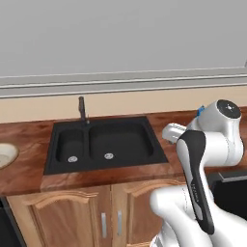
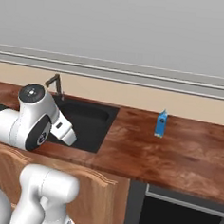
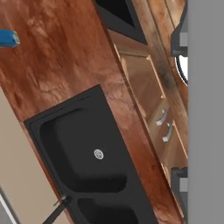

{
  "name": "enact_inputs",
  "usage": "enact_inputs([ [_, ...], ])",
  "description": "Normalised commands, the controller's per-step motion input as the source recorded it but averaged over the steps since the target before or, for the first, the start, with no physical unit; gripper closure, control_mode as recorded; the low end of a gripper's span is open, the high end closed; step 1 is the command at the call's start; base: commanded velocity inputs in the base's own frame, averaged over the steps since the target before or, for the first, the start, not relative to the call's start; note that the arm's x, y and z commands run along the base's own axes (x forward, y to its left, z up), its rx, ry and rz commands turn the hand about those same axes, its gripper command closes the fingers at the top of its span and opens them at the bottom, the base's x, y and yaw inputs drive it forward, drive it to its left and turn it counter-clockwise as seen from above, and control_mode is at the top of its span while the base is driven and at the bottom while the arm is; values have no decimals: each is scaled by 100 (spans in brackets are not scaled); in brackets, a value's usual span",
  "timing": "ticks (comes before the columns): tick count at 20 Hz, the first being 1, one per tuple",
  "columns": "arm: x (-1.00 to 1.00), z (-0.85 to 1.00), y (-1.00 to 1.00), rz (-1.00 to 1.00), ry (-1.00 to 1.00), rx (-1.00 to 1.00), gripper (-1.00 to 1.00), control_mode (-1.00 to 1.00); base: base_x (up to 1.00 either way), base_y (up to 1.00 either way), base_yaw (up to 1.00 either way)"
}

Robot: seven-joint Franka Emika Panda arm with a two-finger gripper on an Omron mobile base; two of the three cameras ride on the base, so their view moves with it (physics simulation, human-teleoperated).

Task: Gather the eggs and milk located in the vicinity of the sink area and place them right next to the bowl.

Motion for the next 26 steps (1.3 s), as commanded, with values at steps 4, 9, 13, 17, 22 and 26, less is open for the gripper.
enact_inputs([
  [4,0,0,0,0,0,0,-100,100,15,-54,4],
  [9,0,0,0,0,0,0,-100,100,18,-52,4],
  [13,0,0,0,0,0,0,-100,100,21,-50,4],
  [17,0,0,0,0,0,0,-100,100,24,-48,4],
  [22,0,0,0,0,0,0,-100,100,26,-47,4],
  [26,0,0,0,0,0,0,-100,100,31,-42,2],
])
